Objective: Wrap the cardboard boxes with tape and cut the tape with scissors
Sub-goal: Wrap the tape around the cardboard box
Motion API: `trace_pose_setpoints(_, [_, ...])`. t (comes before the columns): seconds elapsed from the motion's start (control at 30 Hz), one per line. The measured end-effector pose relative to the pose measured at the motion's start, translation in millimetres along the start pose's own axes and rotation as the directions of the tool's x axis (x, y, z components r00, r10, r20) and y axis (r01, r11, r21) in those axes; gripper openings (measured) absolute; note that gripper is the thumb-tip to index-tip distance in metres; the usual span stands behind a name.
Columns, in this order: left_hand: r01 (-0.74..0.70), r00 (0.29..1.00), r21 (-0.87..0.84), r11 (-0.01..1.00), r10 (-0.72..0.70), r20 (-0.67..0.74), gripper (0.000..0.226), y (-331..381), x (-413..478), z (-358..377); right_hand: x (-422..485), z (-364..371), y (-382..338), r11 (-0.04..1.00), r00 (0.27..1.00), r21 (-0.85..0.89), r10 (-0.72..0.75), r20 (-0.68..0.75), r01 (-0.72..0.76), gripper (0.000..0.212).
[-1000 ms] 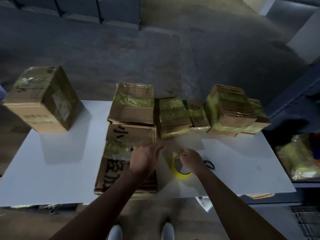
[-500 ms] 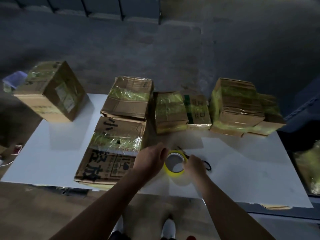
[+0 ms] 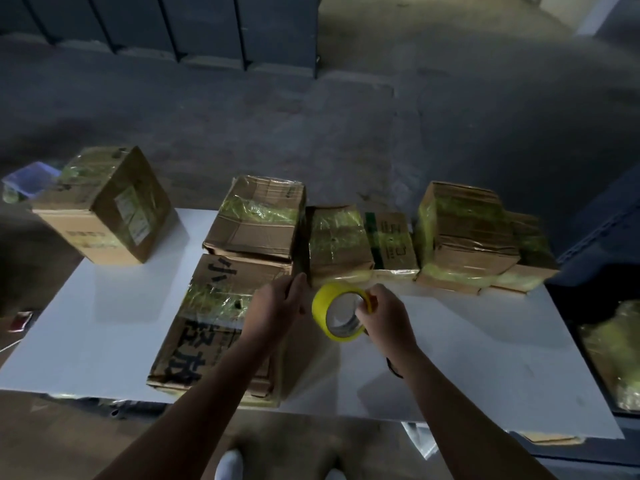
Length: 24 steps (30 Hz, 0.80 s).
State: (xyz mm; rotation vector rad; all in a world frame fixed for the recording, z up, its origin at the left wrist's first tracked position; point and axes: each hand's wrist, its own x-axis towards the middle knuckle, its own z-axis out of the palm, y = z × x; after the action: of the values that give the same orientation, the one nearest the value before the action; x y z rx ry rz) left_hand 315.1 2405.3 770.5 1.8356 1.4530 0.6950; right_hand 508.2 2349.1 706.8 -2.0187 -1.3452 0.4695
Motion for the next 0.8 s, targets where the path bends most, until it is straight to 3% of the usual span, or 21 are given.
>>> trace_pose_setpoints(0.23, [-0.039,0.999,-0.126,0.991,0.037,-0.018,0.003,-20,31,-35,6,-2,-62,0.975,0.974,0.026,-0.22,-0.058,0.222,0.018])
trace_pose_setpoints(0.53, [-0.238,0.953,-0.228,0.944,0.273,0.134,0.03,-38,46,-85,9,28,-124,0.914,0.917,-0.086,-0.399,-0.016,0.397,0.019])
trace_pose_setpoints(0.8, [-0.485,0.842,-0.186,0.855,0.513,0.164,0.033,-58,50,-113,21,43,-154,0.943,0.944,-0.087,-0.325,-0.059,0.32,0.021])
